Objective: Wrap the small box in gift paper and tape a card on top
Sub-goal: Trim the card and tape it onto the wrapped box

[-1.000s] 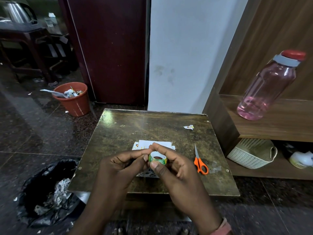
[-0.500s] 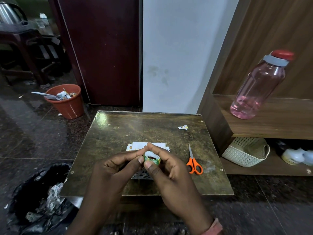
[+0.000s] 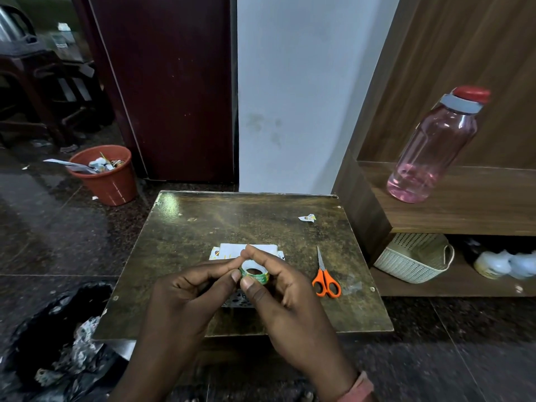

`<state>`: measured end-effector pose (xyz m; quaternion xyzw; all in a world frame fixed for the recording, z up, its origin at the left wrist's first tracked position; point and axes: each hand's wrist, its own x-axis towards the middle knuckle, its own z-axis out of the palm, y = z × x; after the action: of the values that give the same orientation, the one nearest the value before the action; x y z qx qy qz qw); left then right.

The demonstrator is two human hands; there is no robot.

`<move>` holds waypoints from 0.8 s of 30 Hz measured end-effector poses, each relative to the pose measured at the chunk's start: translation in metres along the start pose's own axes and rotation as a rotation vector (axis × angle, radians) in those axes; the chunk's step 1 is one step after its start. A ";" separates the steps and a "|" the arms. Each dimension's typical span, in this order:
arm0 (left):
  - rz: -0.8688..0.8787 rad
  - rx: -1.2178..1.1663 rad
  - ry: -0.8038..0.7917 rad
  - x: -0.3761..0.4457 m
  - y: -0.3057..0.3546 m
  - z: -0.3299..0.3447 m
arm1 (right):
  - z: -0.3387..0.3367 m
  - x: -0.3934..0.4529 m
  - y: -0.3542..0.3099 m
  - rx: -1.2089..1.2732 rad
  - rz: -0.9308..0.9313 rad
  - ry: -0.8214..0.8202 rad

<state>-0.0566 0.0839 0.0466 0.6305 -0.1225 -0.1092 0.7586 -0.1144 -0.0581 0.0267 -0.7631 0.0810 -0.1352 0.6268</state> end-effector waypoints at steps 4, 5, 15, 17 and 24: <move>-0.009 0.019 -0.005 0.001 -0.001 0.000 | 0.000 0.001 0.000 0.004 0.001 -0.007; -0.012 0.028 -0.003 0.000 0.000 0.000 | 0.000 0.001 0.001 0.011 -0.001 -0.009; -0.021 0.054 0.027 -0.002 0.002 0.002 | 0.000 0.001 0.004 0.106 -0.005 -0.043; -0.030 0.059 0.026 -0.002 0.002 0.001 | 0.001 0.001 0.003 0.110 -0.008 -0.041; -0.028 0.092 0.038 0.000 -0.004 -0.001 | 0.001 0.000 0.003 0.091 -0.005 -0.047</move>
<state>-0.0560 0.0844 0.0429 0.6683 -0.1042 -0.1022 0.7294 -0.1139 -0.0578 0.0241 -0.7369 0.0582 -0.1222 0.6623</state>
